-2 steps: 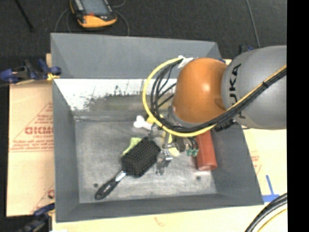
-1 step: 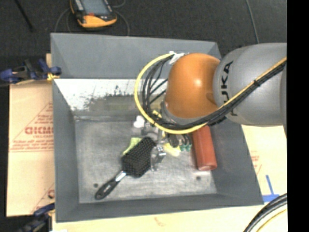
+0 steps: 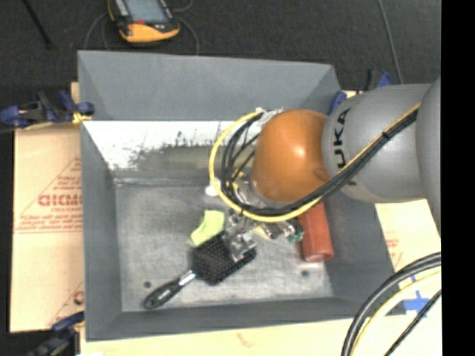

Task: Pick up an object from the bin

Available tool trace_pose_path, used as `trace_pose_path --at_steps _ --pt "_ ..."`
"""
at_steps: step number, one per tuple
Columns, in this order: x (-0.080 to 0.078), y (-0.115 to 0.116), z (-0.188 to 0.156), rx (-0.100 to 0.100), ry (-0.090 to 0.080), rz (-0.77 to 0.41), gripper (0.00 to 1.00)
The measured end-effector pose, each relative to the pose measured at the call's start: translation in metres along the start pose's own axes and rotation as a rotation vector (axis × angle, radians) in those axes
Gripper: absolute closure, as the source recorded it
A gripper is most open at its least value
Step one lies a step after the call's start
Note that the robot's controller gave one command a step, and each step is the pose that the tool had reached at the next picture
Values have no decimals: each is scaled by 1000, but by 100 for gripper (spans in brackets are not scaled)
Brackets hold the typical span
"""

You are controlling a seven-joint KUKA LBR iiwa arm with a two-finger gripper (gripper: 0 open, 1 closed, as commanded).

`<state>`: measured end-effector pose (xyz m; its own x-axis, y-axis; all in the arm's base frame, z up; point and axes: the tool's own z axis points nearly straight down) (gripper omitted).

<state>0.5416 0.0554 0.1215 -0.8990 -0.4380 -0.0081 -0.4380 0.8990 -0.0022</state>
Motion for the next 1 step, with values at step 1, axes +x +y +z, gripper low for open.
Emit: trace_pose_path --at_steps 1 --pt "2 1 2 -2 5 2 0"
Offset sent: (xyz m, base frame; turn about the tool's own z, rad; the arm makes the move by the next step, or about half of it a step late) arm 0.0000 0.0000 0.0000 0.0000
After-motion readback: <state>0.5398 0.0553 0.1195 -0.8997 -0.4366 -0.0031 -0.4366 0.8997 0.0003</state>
